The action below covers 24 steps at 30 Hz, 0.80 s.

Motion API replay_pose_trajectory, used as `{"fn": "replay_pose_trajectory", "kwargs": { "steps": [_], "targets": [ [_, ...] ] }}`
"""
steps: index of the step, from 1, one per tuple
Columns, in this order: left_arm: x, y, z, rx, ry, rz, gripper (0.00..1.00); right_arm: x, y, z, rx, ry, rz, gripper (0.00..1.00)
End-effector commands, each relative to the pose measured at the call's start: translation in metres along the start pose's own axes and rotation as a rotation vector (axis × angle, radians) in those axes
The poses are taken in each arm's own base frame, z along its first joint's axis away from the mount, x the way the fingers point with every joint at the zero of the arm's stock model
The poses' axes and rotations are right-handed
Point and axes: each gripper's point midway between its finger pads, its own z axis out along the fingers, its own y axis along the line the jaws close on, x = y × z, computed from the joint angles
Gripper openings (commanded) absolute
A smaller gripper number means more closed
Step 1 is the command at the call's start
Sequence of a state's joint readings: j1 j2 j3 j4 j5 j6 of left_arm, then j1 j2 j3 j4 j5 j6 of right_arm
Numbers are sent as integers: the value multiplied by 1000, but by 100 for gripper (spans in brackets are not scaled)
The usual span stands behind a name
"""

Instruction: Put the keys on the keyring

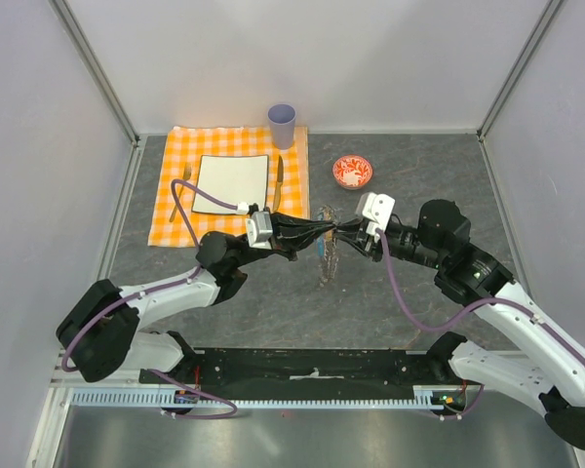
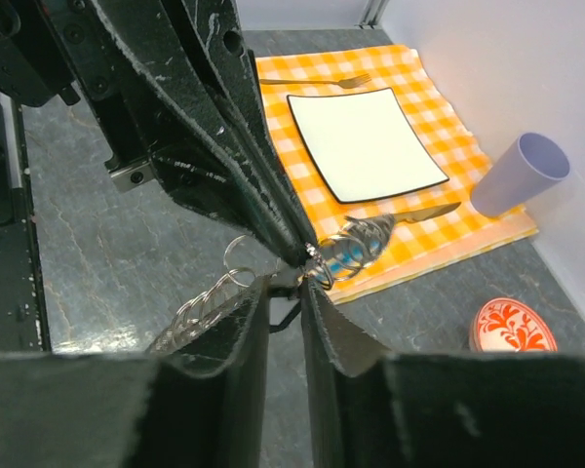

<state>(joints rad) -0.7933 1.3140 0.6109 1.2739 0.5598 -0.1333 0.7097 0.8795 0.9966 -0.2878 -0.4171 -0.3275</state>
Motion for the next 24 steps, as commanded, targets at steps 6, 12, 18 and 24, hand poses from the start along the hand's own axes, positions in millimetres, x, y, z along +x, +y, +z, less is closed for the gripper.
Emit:
{"fn": "replay_pose_trajectory", "kwargs": {
  "steps": [6, 12, 18, 24],
  "targets": [
    [-23, 10, -18, -111, -67, 122, 2, -9, -8, -27, 112, 0, 36, 52],
    [17, -2, -60, -169, 84, 45, 2, 0, -27, -39, 260, -2, 57, 73],
    [27, -12, -98, -241, 220, -11, 2, 15, -33, -36, 316, 7, 82, 83],
    [92, -15, -123, -258, 508, -95, 2, 29, -37, -30, 352, 4, 118, 88]
  ]
}}
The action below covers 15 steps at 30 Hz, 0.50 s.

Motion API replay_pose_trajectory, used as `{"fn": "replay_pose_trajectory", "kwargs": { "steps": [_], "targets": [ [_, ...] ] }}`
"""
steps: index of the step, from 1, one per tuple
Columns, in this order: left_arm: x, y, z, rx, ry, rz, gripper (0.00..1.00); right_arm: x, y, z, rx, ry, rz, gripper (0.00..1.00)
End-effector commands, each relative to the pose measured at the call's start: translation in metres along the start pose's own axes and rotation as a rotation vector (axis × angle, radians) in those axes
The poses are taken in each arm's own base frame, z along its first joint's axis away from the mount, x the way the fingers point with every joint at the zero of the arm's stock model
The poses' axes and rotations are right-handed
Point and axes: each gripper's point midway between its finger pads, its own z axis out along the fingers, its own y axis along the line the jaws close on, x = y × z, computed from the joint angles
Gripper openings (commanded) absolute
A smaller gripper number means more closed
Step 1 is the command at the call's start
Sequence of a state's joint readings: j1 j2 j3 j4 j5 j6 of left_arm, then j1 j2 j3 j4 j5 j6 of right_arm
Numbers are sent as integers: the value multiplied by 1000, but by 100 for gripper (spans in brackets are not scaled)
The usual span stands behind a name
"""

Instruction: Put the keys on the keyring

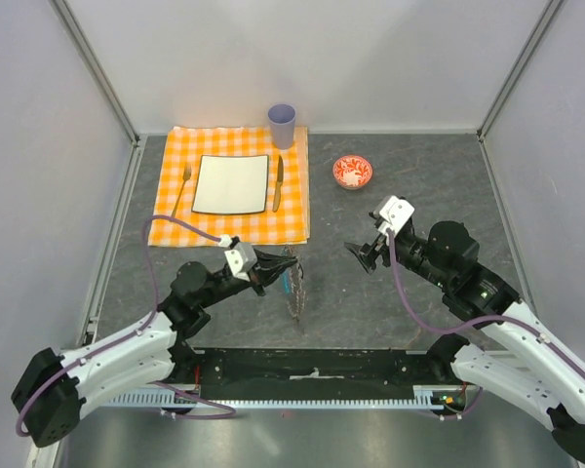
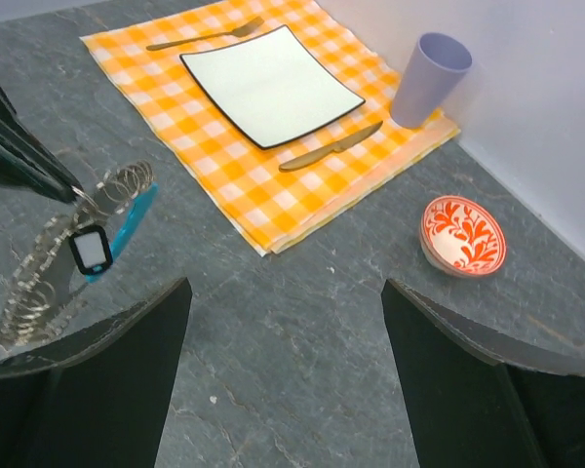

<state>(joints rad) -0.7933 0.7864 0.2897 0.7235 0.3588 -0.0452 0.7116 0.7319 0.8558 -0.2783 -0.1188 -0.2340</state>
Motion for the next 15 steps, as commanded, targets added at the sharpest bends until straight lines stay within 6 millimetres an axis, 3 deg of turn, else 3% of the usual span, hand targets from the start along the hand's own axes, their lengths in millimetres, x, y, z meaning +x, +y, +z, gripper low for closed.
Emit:
{"fn": "replay_pose_trajectory", "kwargs": {
  "steps": [1, 2, 3, 4, 6, 7, 9, 10, 11, 13, 15],
  "targets": [
    [61, 10, 4, -25, 254, -26, 2, -8, -8, 5, 60, -59, 49, 88],
    [60, 10, 11, -7, 265, -34, 2, -8, -7, 5, 57, -61, 62, 90],
    [70, 5, 16, 28, 298, -59, 2, -8, -7, 5, 60, -62, 70, 98],
    [91, 4, 19, 45, 358, -92, 2, -7, -7, 5, 63, -63, 75, 98],
    [95, 3, 34, 70, 372, -128, 2, -8, -8, 2, 74, -77, 88, 98],
    [118, 4, 36, 72, 432, -156, 2, -5, -8, 1, 80, -73, 91, 98],
    [123, 10, 52, 77, 446, -165, 3, -3, -15, -3, 125, -75, 106, 98],
    [147, 10, 54, 85, 507, -195, 3, 2, -18, -4, 146, -67, 114, 98],
    [141, 13, 71, 98, 491, -195, 4, 4, -23, -7, 181, -66, 123, 98],
    [167, 10, 80, 128, 551, -249, 4, 11, -26, -8, 211, -53, 150, 98],
    [166, 14, 103, 144, 541, -271, 5, 18, -31, -9, 257, -39, 184, 98]
  ]
}}
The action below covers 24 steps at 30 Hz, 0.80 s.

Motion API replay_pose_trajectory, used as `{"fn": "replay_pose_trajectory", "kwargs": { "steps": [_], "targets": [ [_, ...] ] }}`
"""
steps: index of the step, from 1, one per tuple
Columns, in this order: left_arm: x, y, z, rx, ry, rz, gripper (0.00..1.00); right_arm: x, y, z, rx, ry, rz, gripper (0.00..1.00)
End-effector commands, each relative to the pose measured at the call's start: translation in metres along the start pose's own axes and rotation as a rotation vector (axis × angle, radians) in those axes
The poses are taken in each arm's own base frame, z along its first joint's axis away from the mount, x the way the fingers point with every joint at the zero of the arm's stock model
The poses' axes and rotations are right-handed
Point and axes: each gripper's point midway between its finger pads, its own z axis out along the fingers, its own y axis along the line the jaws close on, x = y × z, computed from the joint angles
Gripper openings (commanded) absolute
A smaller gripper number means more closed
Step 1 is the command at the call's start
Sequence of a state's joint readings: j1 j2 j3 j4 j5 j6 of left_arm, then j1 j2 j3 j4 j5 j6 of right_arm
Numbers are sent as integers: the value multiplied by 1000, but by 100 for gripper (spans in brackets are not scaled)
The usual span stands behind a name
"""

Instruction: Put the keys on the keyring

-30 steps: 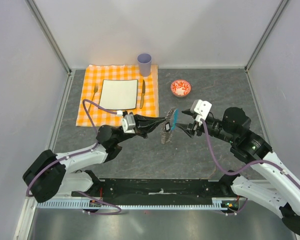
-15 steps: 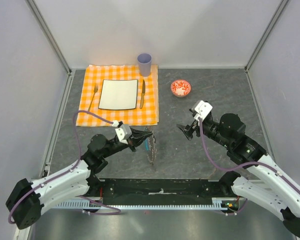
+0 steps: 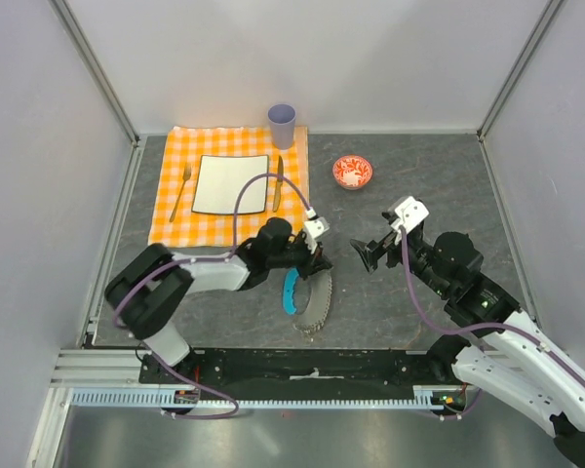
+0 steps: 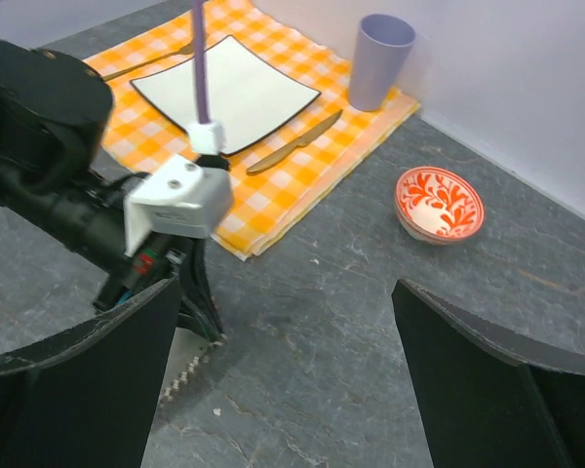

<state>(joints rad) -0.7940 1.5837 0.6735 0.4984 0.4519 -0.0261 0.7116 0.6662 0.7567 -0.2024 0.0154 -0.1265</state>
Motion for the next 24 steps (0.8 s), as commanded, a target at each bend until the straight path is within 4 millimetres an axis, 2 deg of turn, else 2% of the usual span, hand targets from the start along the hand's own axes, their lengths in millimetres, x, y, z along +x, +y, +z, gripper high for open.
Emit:
{"fn": "replay_pose_trajectory", "kwargs": {
  "steps": [1, 2, 3, 4, 6, 7, 9, 10, 11, 13, 14, 16, 17, 18, 19, 20, 22, 23, 24],
  "targets": [
    [-46, -1, 38, 93, -58, -6, 9, 1, -19, -2, 132, -21, 90, 98],
    [-35, 5, 49, 85, -28, -28, 13, 2, -22, -3, 152, -20, 100, 98],
    [-38, 9, 53, 75, -28, -41, 19, 5, -26, -4, 184, -15, 115, 98],
    [-46, 13, 59, 64, -33, -44, 32, 7, -29, -5, 203, -11, 122, 98],
    [-48, 22, 67, 29, -25, -61, 44, 11, -37, -7, 249, -2, 125, 98],
    [-57, 26, 69, 14, -31, -62, 55, 12, -37, -8, 260, -2, 152, 98],
    [-65, 39, 69, -53, -32, -73, 63, 15, -41, -8, 290, 10, 162, 98],
    [-78, 45, 67, -81, -48, -72, 68, 18, -42, -8, 300, 21, 168, 98],
    [-77, 60, 61, -151, -31, -93, 70, 20, -44, -8, 312, 32, 169, 98],
    [-96, 72, 46, -219, -63, -124, 75, 22, -51, -10, 351, 48, 165, 98],
    [-94, 96, 32, -318, -60, -167, 77, 25, -53, -10, 369, 64, 164, 98],
    [-101, 114, 10, -395, -77, -266, 81, 29, -60, -12, 414, 91, 162, 98],
    [-99, 140, -9, -453, -86, -330, 81, 34, -60, -9, 420, 112, 167, 98],
    [-89, 147, -22, -477, -64, -440, 81, 37, -60, -9, 428, 120, 176, 98],
    [-88, 155, -36, -489, -72, -500, 81, 39, -60, -8, 435, 128, 183, 98],
    [-83, 175, -60, -525, -90, -578, 81, 43, -62, -7, 447, 138, 190, 98],
    [-71, 180, -92, -558, -101, -729, 82, 50, -63, -7, 471, 149, 211, 98],
    [-67, 190, -113, -583, -127, -778, 82, 53, -68, -9, 503, 151, 213, 98],
    [-61, 190, -125, -607, -129, -829, 82, 57, -70, -10, 519, 157, 219, 98]
  ]
}}
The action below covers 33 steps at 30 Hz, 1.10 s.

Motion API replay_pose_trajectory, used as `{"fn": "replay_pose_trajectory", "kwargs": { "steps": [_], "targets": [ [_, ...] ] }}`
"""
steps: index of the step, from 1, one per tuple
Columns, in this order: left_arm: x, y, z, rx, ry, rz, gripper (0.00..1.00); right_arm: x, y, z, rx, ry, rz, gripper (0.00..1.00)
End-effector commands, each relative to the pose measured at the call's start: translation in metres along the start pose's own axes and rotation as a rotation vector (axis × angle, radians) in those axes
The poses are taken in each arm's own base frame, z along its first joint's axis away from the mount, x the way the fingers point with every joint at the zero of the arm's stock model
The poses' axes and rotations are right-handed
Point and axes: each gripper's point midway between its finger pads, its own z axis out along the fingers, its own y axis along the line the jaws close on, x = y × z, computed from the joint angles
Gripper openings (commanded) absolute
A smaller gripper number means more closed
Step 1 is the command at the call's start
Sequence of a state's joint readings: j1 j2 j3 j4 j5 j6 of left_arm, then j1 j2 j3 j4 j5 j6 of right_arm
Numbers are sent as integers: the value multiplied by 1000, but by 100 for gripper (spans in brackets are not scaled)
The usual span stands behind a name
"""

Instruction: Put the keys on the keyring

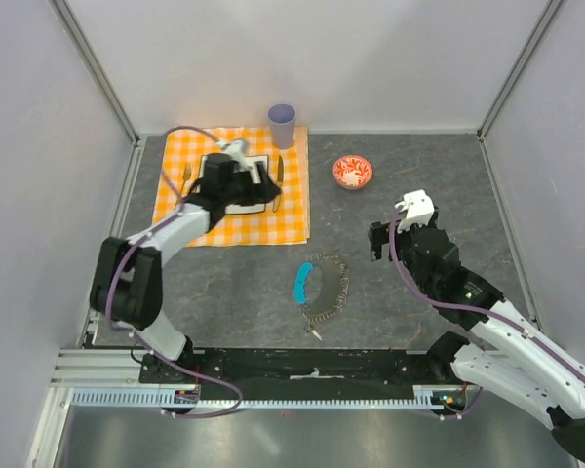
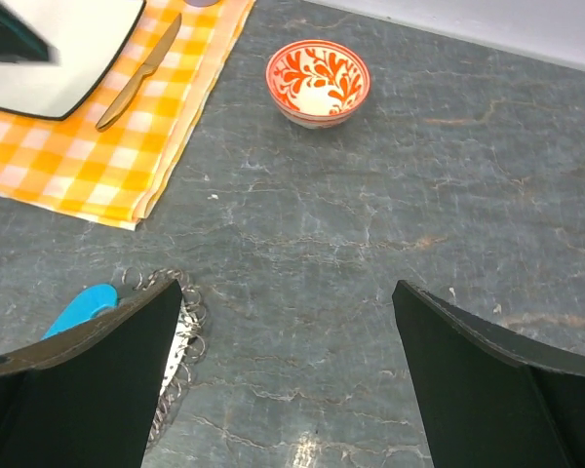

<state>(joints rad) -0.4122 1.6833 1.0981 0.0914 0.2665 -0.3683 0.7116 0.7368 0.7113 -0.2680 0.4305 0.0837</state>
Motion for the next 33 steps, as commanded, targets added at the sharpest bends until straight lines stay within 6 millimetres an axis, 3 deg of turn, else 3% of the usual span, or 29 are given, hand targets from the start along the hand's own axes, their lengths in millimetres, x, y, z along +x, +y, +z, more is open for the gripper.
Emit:
{"fn": "replay_pose_trajectory", "kwargs": {
  "steps": [1, 2, 4, 5, 8, 12, 15, 19, 23, 26, 33],
  "targets": [
    [6, 44, -62, -125, 14, -327, 83, -3, -19, 0, 119, -22, 74, 98],
    [-10, 48, -83, -168, -61, -321, 83, -2, -22, -1, 133, -23, 81, 98],
    [-5, 52, -108, -229, -96, -310, 84, 0, -30, -2, 171, -28, 103, 98],
    [-22, 49, -133, -264, -186, -299, 84, -1, -32, -5, 174, -39, 114, 98],
    [-21, 56, -170, -369, -254, -289, 91, -3, -40, -10, 201, -61, 131, 98],
    [-43, 34, -238, -361, -434, -194, 93, -7, -54, -23, 245, -104, 149, 98],
    [-42, 27, -269, -362, -509, -115, 99, -14, -66, -37, 284, -160, 183, 98],
    [-41, 19, -324, -384, -678, -58, 99, -25, -80, -56, 319, -237, 229, 98],
    [-41, 19, -352, -425, -756, -15, 99, -33, -87, -68, 329, -283, 250, 98],
    [-43, 19, -361, -439, -783, -4, 99, -38, -92, -75, 340, -307, 256, 98],
    [-43, 21, -354, -440, -759, -1, 99, -41, -94, -80, 343, -323, 261, 98]
  ]
}}
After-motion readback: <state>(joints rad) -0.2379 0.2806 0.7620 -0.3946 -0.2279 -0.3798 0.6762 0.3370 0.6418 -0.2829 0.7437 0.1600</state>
